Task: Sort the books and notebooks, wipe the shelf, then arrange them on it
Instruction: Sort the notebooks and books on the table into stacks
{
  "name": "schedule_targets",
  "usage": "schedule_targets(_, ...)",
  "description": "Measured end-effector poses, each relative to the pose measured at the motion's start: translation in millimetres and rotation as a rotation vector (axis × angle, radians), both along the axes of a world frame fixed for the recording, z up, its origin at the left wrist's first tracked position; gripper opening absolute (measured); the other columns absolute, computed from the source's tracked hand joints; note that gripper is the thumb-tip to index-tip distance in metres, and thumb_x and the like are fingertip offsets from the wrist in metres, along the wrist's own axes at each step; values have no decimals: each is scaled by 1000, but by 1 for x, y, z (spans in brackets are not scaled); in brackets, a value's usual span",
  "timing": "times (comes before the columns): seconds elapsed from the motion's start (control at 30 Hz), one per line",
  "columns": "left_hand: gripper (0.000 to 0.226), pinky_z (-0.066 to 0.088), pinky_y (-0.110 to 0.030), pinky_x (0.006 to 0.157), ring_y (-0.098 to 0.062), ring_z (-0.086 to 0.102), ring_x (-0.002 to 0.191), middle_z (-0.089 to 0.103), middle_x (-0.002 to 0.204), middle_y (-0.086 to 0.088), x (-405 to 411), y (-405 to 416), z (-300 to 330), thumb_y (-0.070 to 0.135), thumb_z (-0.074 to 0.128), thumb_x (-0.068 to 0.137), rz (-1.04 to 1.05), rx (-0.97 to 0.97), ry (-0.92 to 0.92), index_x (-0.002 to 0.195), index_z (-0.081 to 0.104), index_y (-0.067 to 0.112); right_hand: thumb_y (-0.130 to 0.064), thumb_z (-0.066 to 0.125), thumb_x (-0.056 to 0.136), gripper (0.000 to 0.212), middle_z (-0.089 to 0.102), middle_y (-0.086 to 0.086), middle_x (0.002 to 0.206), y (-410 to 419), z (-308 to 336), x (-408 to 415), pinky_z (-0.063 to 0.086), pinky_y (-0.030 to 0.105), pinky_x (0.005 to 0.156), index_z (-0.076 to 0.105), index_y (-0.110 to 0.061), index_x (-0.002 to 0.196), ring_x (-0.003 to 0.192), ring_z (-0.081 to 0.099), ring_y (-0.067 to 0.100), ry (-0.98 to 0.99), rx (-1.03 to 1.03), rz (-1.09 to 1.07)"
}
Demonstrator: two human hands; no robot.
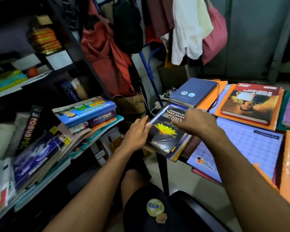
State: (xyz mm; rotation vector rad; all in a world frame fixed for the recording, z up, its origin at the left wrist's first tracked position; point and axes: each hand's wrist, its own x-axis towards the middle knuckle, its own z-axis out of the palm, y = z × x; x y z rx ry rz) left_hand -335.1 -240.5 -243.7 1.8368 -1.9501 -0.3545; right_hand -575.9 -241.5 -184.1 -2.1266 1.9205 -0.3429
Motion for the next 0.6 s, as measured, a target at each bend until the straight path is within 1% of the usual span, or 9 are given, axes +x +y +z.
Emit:
schedule_targets(0.07, 47, 38, -31, 109, -21, 51, 131, 53, 138, -6, 7, 22, 7, 42, 39, 108, 25, -96, 108, 151, 44, 22, -57, 60, 89, 50, 59, 7, 69, 11, 6, 22, 44, 40, 60, 53, -12, 70, 72, 59, 27, -153, -88, 116)
schedule_targets(0.13, 40, 40, -23, 99, -17, 57, 120, 59, 132, -4, 31, 58, 15, 38, 43, 107, 78, -189, 196, 142, 53, 22, -51, 64, 88, 39, 62, 0, 67, 35, 8, 67, 42, 37, 59, 61, -15, 73, 70, 60, 20, -323, -96, 304)
schedule_targets(0.2, 40, 44, -23, 97, -10, 60, 113, 63, 129, 2, 59, 95, 17, 43, 45, 102, 130, -241, 232, 133, 61, 25, -47, 69, 87, 28, 64, -6, 72, 64, 6, 112, 43, 32, 63, 64, -21, 80, 72, 61, 13, -471, -37, 474)
schedule_targets(0.27, 38, 51, -29, 95, -9, 64, 107, 68, 121, 6, 94, 132, 12, 47, 48, 98, 239, -307, 217, 124, 66, 26, -42, 74, 87, 22, 67, -7, 79, 86, -4, 158, 47, 30, 68, 63, -22, 87, 75, 62, 11, -525, 7, 622)
schedule_targets(0.33, 30, 54, -35, 91, -10, 66, 100, 70, 114, 6, 132, 169, 6, 40, 56, 96, 380, -402, 178, 118, 68, 25, -39, 75, 87, 21, 68, -6, 83, 100, -15, 203, 50, 29, 72, 61, -25, 95, 77, 64, 11, -560, 64, 686)
schedule_targets(0.37, 27, 53, -36, 91, -12, 65, 101, 69, 113, 6, 149, 185, 3, 36, 58, 94, 449, -459, 134, 117, 68, 24, -38, 75, 88, 23, 67, -6, 84, 105, -20, 223, 53, 30, 74, 60, -24, 98, 76, 64, 12, -602, 114, 696)
schedule_targets(0.47, 36, 49, -44, 98, -23, 60, 112, 64, 118, 0, 200, 232, -6, 39, 56, 91, 620, -569, -20, 120, 66, 20, -27, 74, 91, 25, 64, 3, 92, 121, -29, 278, 61, 46, 77, 58, -17, 107, 84, 68, 21, -828, 348, 670)
schedule_targets(0.5, 40, 48, -47, 99, -26, 59, 114, 62, 120, -1, 212, 245, -9, 40, 55, 90, 663, -600, -57, 123, 65, 20, -23, 73, 93, 23, 64, 8, 96, 125, -30, 290, 62, 47, 79, 57, -16, 109, 88, 68, 22, -896, 422, 648)
schedule_targets(0.6, 45, 41, -54, 108, -32, 54, 119, 59, 125, -5, 241, 283, -19, 34, 63, 85, 820, -697, -233, 127, 62, 19, -18, 69, 95, 21, 65, 16, 109, 142, -34, 324, 61, 43, 82, 56, -16, 113, 96, 69, 25, -991, 556, 610)
